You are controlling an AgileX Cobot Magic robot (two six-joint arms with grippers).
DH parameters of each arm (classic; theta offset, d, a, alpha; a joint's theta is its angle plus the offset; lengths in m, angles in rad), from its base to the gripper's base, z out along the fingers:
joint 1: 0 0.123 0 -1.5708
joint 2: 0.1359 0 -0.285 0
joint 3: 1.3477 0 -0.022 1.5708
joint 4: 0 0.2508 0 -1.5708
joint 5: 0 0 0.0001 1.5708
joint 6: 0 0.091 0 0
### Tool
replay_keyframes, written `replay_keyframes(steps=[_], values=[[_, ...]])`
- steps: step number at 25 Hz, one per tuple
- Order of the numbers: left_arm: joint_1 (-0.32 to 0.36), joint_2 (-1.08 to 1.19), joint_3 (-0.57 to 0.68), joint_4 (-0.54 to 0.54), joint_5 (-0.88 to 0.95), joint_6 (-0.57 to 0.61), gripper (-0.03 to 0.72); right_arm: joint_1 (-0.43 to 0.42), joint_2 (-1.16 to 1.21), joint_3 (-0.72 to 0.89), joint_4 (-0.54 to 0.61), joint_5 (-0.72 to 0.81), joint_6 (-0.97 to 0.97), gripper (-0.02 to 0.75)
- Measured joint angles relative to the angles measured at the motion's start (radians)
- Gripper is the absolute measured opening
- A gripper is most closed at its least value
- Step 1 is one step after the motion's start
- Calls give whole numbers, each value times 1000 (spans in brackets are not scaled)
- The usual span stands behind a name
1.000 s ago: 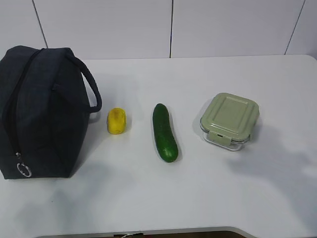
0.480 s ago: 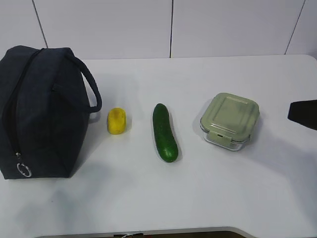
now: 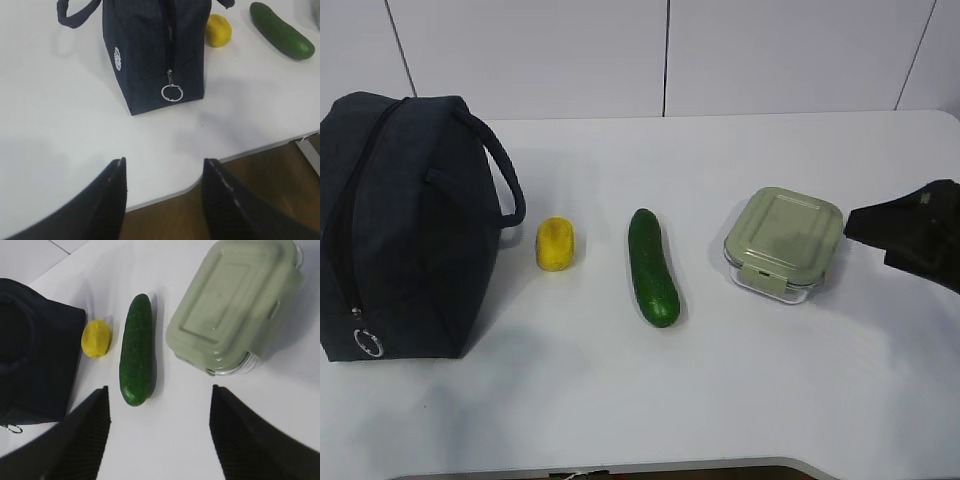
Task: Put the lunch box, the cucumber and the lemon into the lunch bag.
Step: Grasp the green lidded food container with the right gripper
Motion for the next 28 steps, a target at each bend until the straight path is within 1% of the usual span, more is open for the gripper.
replay_keyframes(steps=[4, 7, 15, 25, 28], values=[[0, 0, 0, 0, 0, 0, 350, 0, 80, 0, 191, 5, -138, 500], [0, 0, 0, 0, 0, 0, 350, 0, 133, -13, 251, 8, -179, 500], [0, 0, 0, 0, 0, 0, 350, 0, 267, -21, 267, 10, -232, 501], [0, 0, 0, 0, 0, 0, 350, 0, 396, -140, 271, 10, -245, 501], [0, 0, 0, 0, 0, 0, 350, -27, 425, -149, 271, 37, -236, 501]])
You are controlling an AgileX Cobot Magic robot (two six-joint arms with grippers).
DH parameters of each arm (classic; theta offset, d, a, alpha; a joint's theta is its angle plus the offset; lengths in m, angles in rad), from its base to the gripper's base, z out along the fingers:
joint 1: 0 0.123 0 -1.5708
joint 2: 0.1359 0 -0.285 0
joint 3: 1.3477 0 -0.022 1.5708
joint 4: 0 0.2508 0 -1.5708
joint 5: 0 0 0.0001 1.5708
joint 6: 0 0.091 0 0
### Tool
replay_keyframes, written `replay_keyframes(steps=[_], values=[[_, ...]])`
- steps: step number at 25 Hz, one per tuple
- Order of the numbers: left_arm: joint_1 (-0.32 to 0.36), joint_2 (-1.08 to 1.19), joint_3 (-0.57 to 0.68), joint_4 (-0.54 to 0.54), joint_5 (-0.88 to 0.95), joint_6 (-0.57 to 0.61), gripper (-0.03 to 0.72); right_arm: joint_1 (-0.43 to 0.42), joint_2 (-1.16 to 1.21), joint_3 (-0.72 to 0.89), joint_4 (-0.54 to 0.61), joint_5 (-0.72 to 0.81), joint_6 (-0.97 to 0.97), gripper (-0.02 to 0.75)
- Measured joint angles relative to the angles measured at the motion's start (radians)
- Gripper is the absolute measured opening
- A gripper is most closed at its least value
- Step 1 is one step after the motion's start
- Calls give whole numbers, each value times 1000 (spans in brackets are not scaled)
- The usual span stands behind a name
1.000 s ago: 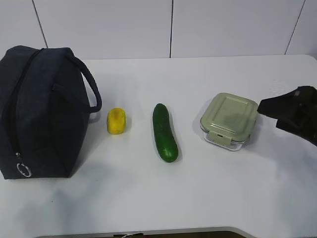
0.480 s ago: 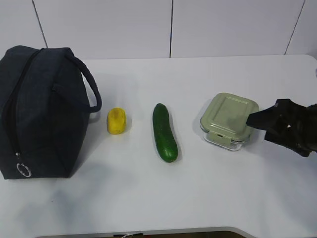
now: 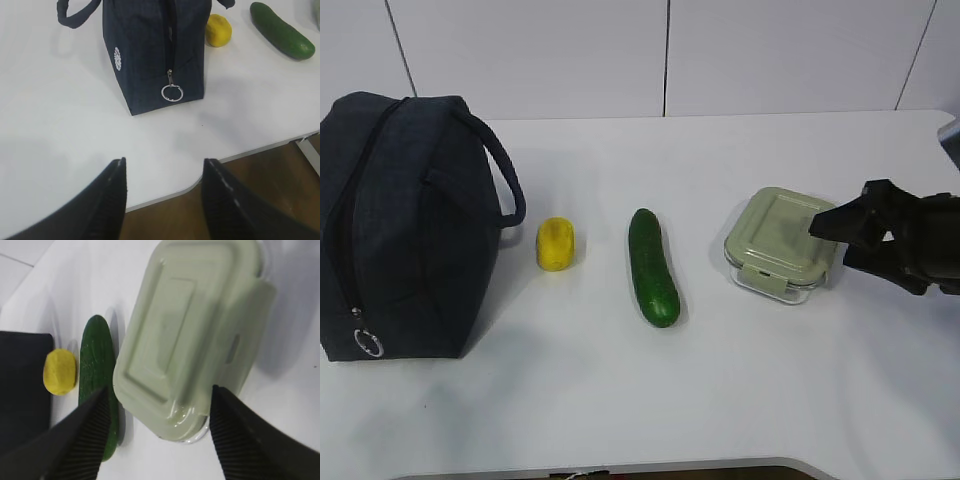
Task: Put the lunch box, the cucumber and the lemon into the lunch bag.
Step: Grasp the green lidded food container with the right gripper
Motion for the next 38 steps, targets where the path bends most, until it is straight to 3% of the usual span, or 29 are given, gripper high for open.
replay_keyframes(steps=[6, 22, 38], values=[[0, 0, 0, 0, 0, 0, 350, -104, 44, -2, 0, 130, 7, 501], [0, 0, 0, 0, 0, 0, 350, -151, 179, -4, 0, 304, -27, 501], [0, 0, 0, 0, 0, 0, 350, -200, 284, -81, 0, 363, -58, 501]])
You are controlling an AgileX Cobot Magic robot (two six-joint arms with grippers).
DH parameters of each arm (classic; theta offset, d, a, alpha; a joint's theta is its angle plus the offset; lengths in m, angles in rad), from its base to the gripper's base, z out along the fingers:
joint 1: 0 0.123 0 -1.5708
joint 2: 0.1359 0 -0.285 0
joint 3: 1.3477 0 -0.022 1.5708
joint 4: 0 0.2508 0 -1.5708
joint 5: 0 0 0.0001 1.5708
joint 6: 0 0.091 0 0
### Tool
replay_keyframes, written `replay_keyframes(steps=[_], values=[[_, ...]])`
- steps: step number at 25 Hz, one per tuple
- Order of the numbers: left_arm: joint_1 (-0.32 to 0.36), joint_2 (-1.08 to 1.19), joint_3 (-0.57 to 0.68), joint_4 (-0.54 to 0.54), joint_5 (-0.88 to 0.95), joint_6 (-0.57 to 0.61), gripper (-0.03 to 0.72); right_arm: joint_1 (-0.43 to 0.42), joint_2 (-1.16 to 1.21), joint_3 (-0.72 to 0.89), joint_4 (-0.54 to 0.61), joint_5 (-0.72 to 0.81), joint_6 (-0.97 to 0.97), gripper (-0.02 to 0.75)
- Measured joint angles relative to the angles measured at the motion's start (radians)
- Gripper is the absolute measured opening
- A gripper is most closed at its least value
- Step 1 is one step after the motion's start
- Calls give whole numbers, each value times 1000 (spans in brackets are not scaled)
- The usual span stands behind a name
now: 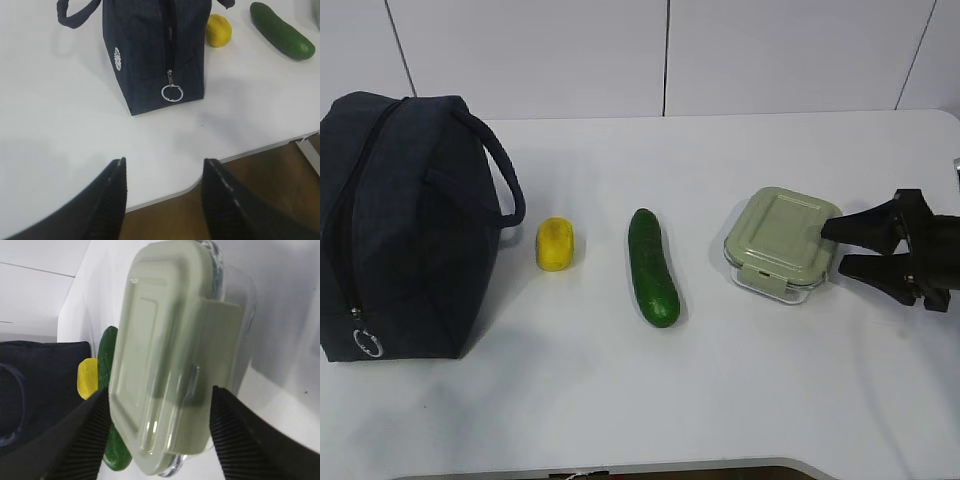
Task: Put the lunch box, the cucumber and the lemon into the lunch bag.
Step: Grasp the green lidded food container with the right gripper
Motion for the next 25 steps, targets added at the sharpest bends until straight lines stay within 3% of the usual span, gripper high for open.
replay_keyframes(steps=[25], values=[[0, 0, 0, 0, 0, 0, 350, 0, 79, -45, 0, 12, 16, 546]])
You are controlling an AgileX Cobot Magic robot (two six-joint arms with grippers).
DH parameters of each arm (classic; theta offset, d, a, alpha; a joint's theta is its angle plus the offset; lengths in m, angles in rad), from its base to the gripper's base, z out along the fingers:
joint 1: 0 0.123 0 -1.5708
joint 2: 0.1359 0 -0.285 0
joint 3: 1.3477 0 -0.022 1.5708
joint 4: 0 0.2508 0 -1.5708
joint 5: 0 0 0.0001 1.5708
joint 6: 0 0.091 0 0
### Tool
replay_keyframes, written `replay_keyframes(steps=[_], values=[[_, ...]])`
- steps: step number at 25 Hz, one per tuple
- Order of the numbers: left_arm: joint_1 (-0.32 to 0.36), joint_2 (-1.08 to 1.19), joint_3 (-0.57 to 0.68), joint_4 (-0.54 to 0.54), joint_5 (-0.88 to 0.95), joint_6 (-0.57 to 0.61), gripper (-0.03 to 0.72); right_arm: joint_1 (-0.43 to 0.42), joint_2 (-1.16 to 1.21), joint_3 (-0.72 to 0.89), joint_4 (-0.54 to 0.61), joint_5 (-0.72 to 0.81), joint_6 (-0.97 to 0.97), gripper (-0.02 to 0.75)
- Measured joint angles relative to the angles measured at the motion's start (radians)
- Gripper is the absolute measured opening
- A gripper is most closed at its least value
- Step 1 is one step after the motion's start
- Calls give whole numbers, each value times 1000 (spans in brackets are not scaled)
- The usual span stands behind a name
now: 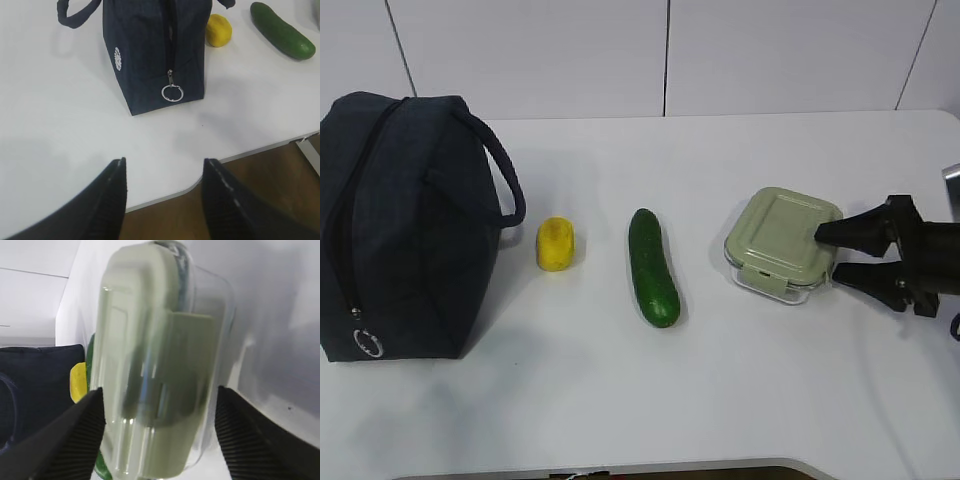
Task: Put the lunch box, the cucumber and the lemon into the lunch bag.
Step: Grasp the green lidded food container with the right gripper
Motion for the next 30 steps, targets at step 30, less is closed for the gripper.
replay_keyframes(steps=[30], values=[[0, 0, 0, 0, 0, 0, 350, 0, 67, -67, -2, 42, 60, 547]])
